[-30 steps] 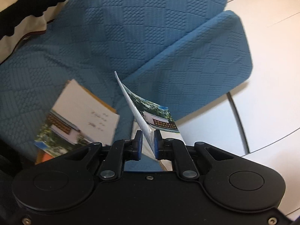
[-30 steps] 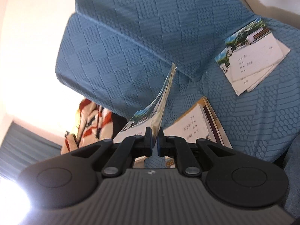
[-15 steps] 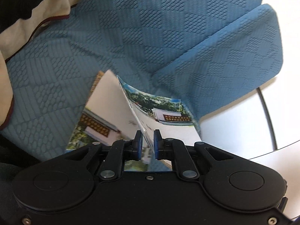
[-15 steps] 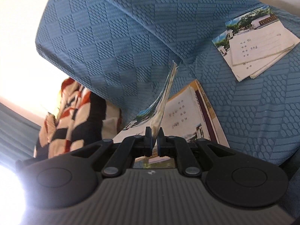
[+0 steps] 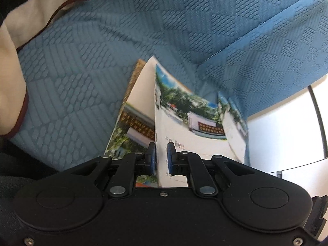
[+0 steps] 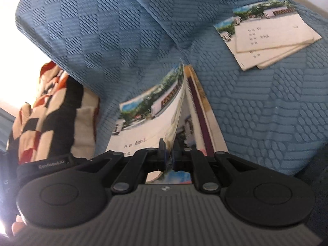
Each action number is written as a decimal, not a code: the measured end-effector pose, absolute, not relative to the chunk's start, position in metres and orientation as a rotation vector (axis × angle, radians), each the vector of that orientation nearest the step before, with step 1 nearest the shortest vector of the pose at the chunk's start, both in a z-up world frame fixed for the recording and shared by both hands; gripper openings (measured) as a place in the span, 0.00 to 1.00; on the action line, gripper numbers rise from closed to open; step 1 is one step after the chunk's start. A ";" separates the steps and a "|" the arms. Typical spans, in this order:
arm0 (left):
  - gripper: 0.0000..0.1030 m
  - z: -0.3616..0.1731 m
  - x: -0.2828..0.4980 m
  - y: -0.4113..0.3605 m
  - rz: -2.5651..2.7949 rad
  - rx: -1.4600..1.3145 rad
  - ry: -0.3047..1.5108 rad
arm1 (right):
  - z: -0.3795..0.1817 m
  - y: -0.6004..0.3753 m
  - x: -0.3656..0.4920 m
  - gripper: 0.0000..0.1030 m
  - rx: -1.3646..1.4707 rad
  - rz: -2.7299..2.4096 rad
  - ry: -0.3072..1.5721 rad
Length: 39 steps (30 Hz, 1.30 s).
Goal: Organize objects
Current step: 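Lower the postcards onto the book stack and open both grippers, then raise both open grippers away from the book stack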
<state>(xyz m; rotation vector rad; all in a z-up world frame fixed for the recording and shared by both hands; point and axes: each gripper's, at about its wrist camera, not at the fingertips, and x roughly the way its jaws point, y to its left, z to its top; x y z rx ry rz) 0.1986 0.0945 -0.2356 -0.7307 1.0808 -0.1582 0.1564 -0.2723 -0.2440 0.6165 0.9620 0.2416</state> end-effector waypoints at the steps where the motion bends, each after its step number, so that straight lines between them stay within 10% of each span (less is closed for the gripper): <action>1: 0.09 -0.237 0.199 0.093 -0.154 -0.720 1.088 | -0.246 -0.271 0.157 0.08 0.610 0.239 0.973; 9: 0.19 -0.231 0.191 0.089 -0.127 -0.666 1.101 | -0.261 -0.267 0.156 0.10 0.613 0.216 1.058; 16: 0.34 -0.201 0.170 0.091 -0.140 -0.632 1.047 | -0.245 -0.264 0.143 0.60 0.585 0.217 1.087; 39: 0.56 -0.049 0.105 0.035 -0.279 -0.469 0.828 | -0.085 -0.304 0.080 0.60 0.383 0.289 0.763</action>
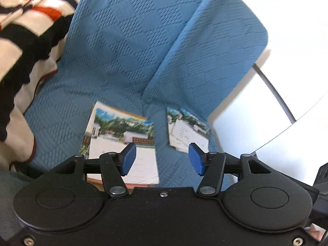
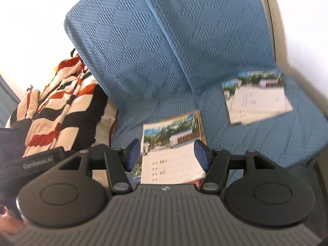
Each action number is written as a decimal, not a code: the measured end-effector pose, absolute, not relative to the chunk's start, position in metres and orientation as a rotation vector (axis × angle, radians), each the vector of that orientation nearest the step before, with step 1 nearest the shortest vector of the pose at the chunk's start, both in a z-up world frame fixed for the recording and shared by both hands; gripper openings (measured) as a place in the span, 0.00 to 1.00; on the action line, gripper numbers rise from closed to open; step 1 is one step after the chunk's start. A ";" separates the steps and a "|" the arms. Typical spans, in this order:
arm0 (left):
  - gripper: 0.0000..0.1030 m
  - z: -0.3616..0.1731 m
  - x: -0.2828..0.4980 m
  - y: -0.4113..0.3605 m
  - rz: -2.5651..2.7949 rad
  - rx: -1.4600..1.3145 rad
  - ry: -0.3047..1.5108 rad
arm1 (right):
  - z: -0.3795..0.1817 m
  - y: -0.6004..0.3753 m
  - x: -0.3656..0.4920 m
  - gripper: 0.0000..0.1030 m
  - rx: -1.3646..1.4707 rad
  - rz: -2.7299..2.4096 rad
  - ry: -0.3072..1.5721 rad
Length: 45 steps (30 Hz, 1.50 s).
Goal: Organize objects
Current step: 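Raise both open grippers away from the book stack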
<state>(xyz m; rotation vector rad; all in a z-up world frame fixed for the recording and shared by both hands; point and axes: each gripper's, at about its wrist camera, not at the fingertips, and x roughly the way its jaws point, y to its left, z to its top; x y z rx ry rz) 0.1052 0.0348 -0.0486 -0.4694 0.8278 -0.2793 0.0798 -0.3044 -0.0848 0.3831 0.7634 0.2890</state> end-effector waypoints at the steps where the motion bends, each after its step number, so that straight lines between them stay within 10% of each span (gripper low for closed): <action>1: 0.57 -0.043 0.102 0.032 -0.286 -0.463 0.818 | -0.079 -0.307 0.076 0.60 0.380 0.290 0.753; 28: 0.97 -0.029 0.062 -0.074 -0.442 -0.292 0.806 | -0.082 -0.390 0.010 0.60 0.346 0.134 0.667; 35: 0.99 -0.037 0.068 -0.086 -0.435 -0.297 0.803 | -0.098 -0.405 0.009 0.86 0.356 0.102 0.681; 45: 0.99 -0.048 0.073 -0.116 -0.450 -0.281 0.817 | -0.112 -0.427 0.012 0.86 0.368 0.053 0.709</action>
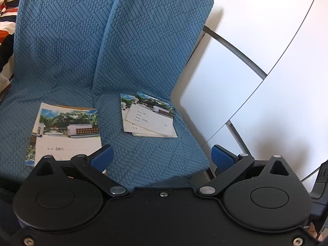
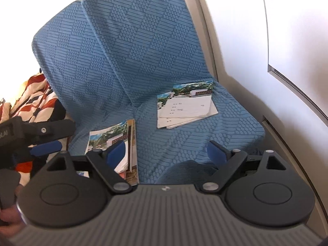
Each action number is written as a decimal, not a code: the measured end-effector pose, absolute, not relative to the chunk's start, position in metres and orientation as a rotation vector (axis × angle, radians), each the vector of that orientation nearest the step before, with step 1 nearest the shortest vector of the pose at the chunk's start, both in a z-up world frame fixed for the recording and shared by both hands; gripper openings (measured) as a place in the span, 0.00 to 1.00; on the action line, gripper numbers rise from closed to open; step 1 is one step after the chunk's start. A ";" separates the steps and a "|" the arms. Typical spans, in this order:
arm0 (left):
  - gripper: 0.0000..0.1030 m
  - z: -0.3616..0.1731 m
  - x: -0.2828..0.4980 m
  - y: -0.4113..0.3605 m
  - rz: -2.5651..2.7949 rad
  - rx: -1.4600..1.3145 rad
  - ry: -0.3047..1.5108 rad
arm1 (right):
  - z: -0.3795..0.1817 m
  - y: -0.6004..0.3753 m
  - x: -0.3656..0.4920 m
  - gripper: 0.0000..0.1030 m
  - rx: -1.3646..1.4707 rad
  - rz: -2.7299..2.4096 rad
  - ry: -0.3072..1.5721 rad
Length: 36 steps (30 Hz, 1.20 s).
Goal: Organize objects
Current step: 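Raise both open grippers away from the book stack, then move both grippers down toward the last postcard pile on the seat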
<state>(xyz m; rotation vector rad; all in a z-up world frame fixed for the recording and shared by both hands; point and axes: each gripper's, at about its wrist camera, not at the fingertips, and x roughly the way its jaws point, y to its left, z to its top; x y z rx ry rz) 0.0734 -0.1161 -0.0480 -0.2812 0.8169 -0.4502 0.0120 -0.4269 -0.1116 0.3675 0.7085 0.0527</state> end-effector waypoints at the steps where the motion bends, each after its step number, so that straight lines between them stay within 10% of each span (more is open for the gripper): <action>1: 0.99 -0.049 0.074 -0.119 -0.450 -0.278 0.818 | -0.113 -0.430 0.012 0.86 0.373 0.049 0.710; 36: 0.99 -0.128 0.173 -0.191 -0.422 -0.296 0.956 | -0.174 -0.501 0.083 0.86 0.494 -0.050 0.756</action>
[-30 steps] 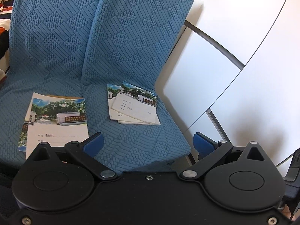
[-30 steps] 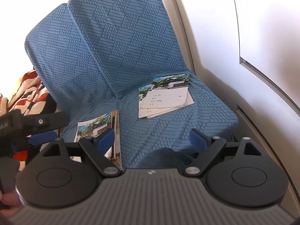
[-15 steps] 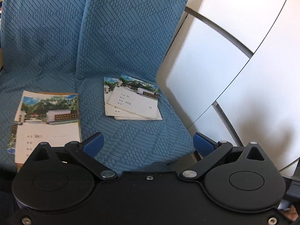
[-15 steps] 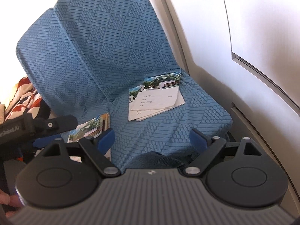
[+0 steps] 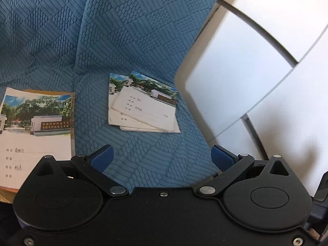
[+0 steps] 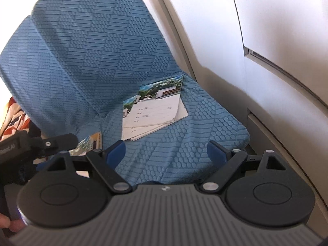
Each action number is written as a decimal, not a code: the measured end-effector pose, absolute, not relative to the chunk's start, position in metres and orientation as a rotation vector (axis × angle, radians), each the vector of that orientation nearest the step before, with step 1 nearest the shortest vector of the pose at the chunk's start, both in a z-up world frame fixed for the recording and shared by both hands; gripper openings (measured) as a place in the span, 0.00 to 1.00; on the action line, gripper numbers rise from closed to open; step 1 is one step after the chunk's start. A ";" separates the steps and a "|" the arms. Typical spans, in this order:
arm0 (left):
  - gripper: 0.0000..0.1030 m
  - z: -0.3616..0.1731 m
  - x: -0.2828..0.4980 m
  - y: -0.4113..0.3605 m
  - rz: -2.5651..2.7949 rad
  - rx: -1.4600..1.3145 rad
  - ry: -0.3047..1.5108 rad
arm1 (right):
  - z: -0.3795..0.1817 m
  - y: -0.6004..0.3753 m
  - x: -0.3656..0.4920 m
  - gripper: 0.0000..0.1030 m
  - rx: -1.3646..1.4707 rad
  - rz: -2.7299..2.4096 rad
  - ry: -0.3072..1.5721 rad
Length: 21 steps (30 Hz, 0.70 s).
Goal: Organize objects
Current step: 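Move both grippers down toward the last postcard pile on the seat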
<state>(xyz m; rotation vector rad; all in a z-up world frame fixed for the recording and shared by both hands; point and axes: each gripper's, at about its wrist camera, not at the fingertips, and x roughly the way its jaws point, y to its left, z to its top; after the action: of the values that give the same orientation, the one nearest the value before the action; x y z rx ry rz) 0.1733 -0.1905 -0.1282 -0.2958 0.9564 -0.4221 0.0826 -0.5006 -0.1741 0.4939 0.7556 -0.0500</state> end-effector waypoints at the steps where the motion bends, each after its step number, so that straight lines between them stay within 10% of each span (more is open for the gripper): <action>1: 0.99 -0.132 0.178 -0.191 -0.419 -0.298 0.962 | -0.178 -0.502 0.087 0.86 0.500 -0.054 0.760; 13: 0.94 -0.188 0.247 -0.202 -0.417 -0.308 0.997 | -0.212 -0.510 0.148 0.85 0.570 -0.049 0.775; 21: 0.79 -0.232 0.297 -0.207 -0.408 -0.303 1.030 | -0.252 -0.520 0.198 0.61 0.649 -0.012 0.816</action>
<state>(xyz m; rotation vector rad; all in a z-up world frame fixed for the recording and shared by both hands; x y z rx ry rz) 0.2968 -0.2073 -0.2323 -0.3031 1.0297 -0.4076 0.1978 -0.5203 -0.2515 0.6491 0.8156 -0.0124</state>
